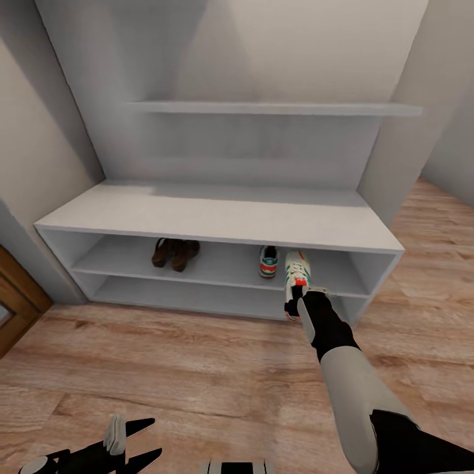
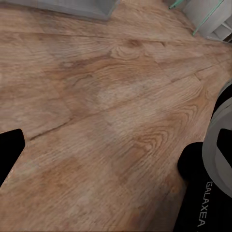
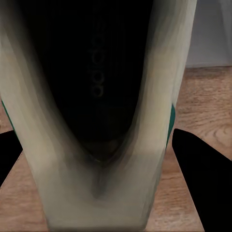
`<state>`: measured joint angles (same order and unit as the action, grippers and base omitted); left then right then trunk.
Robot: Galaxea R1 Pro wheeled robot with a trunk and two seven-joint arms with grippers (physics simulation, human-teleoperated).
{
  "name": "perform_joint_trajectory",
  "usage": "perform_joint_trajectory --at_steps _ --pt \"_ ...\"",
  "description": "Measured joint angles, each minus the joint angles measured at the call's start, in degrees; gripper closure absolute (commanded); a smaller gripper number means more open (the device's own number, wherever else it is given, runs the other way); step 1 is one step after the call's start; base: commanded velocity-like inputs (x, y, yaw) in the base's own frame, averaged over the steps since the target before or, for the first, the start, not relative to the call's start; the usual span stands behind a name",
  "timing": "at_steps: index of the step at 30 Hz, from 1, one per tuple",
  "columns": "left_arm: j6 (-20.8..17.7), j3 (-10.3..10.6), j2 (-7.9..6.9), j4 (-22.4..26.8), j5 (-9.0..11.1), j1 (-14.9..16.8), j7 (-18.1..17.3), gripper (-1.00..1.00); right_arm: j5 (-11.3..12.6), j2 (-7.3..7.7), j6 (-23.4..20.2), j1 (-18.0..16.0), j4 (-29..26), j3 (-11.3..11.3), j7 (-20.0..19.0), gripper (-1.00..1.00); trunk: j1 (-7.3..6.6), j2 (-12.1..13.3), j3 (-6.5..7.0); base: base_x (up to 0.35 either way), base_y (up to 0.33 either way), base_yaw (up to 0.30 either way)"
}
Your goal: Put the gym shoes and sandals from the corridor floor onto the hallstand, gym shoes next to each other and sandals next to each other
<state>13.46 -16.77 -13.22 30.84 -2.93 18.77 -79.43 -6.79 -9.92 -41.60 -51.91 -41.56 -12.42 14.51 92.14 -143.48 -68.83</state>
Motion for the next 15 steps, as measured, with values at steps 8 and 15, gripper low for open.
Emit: perform_joint_trajectory --at_steps 8,15 --pt "0.1 0.0 0.00 0.0 0.1 0.0 0.0 -1.00 0.0 0.00 0.1 0.0 0.3 0.0 0.0 1.00 0.02 0.0 0.00 0.102 0.000 0.000" --pt "0.0 0.0 0.00 0.0 -0.1 0.0 0.0 -1.00 -0.1 0.00 0.1 0.0 0.2 0.0 0.0 1.00 0.02 0.0 0.00 0.153 0.000 0.000"
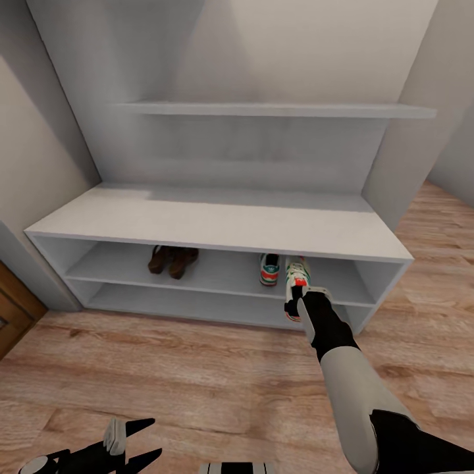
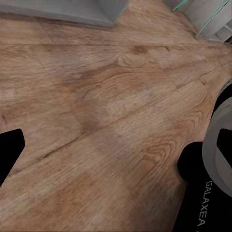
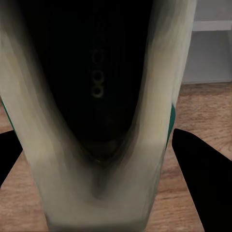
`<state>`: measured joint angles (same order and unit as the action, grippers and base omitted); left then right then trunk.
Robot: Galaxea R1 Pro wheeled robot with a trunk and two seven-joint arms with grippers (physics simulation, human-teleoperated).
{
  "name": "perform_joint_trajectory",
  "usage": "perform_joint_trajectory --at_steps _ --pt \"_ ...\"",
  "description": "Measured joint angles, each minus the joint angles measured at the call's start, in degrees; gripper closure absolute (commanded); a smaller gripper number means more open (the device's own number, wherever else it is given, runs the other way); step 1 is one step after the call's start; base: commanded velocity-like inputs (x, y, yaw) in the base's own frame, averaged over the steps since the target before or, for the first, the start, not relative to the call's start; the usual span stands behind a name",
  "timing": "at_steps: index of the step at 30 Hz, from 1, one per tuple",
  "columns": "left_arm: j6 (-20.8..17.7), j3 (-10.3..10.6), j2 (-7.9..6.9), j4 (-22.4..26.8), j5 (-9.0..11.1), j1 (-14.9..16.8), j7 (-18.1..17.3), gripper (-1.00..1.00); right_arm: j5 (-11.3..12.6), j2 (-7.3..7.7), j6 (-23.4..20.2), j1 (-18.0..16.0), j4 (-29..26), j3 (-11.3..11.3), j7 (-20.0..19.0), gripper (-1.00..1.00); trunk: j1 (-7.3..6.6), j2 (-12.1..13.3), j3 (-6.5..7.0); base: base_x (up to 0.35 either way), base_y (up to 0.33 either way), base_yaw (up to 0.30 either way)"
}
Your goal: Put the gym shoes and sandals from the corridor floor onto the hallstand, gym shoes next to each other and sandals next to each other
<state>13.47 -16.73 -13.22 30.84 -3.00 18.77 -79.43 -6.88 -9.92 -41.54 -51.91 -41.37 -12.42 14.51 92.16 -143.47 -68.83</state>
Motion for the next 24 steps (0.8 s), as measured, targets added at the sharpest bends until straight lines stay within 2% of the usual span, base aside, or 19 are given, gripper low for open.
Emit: perform_joint_trajectory --at_steps 10,24 --pt "0.0 0.1 0.00 0.0 -0.1 0.0 0.0 -1.00 0.0 0.00 0.0 0.1 0.2 -0.1 0.0 1.00 0.00 0.0 0.00 0.165 0.000 0.000" --pt "0.0 0.1 0.00 0.0 -0.1 0.0 0.4 -1.00 0.0 0.00 0.1 0.2 1.5 -0.1 0.0 1.00 0.01 0.0 0.00 0.008 0.000 0.000"
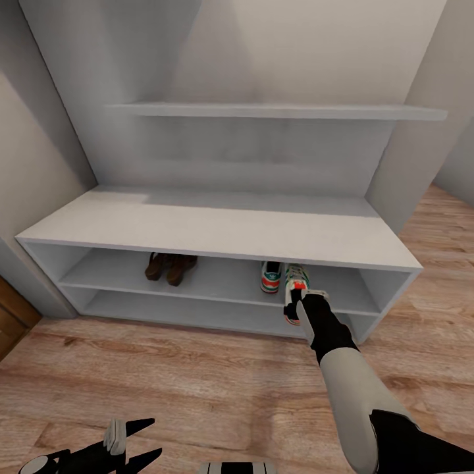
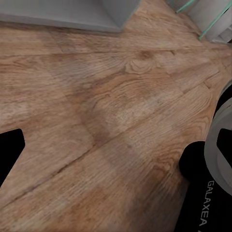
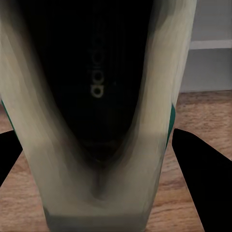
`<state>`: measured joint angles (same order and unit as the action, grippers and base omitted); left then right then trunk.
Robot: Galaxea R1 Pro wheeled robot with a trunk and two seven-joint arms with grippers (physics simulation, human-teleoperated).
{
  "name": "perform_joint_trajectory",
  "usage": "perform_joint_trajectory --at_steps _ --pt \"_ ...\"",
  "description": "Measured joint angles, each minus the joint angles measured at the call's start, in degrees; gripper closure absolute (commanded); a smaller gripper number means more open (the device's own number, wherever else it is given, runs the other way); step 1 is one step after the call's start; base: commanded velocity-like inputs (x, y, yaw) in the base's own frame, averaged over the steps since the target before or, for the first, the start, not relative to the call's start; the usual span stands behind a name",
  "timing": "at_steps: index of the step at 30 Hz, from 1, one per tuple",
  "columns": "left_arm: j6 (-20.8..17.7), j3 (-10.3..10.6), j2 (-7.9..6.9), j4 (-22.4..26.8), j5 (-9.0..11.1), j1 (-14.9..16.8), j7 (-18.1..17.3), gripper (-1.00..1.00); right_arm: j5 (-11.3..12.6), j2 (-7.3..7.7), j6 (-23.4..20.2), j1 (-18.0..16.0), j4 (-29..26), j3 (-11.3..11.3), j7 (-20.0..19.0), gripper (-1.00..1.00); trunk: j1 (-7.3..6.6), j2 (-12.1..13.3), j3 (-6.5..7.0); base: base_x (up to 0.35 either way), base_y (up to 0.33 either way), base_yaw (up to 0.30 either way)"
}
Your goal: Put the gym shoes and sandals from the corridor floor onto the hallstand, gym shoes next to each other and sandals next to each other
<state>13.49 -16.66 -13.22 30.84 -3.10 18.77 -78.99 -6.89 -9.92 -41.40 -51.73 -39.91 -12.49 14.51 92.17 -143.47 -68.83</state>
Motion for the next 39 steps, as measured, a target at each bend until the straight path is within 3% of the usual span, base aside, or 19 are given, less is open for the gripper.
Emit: perform_joint_trajectory --at_steps 39 --pt "0.0 0.1 0.18 0.0 0.1 0.0 0.0 -1.00 -0.1 0.00 2.1 0.1 0.9 -0.1 0.0 1.00 -0.02 0.0 0.00 0.090 -0.023 0.000"
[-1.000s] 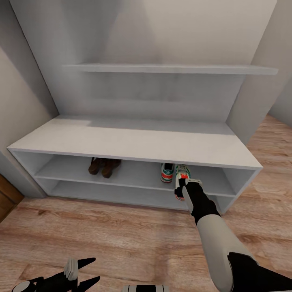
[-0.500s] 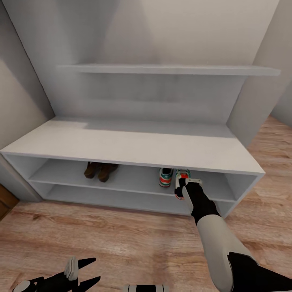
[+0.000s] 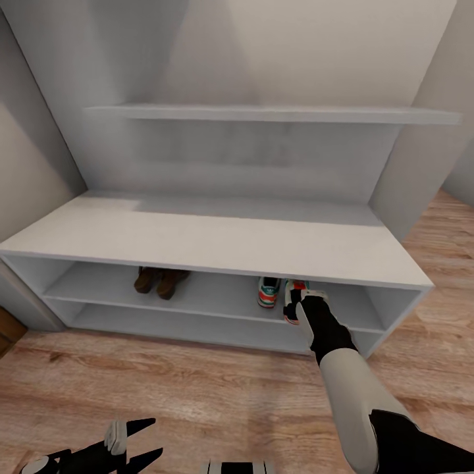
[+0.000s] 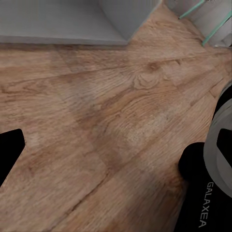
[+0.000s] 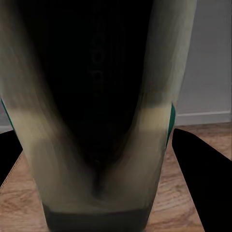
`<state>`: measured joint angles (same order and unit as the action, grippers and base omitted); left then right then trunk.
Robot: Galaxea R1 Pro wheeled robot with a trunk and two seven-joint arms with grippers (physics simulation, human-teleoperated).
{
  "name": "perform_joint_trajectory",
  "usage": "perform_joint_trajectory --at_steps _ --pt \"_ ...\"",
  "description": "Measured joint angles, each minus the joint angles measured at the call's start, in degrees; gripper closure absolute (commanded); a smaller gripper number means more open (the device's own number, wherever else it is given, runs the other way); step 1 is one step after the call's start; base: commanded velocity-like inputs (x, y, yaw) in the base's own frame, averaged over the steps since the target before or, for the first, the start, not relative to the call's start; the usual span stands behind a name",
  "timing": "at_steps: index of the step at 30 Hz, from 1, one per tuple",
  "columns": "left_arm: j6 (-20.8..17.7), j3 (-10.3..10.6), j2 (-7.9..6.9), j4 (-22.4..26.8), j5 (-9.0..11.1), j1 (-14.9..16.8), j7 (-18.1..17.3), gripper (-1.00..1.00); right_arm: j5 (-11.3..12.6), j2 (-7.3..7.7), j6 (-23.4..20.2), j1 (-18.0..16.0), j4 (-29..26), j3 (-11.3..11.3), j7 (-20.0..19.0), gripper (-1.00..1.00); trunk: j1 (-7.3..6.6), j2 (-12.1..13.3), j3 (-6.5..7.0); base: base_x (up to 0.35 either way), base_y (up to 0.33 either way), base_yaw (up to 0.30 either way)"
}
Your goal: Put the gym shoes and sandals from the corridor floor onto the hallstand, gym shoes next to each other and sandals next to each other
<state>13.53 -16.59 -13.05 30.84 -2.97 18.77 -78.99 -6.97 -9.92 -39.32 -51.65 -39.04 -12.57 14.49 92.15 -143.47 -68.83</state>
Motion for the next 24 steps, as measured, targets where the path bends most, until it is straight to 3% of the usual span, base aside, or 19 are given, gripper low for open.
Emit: perform_joint_trajectory --at_steps 24 --pt "0.0 0.0 0.00 0.0 0.0 0.0 0.0 -1.00 -0.1 0.00 0.0 0.0 0.0 0.0 0.0 1.00 0.02 0.0 0.00 0.083 -0.007 0.000"
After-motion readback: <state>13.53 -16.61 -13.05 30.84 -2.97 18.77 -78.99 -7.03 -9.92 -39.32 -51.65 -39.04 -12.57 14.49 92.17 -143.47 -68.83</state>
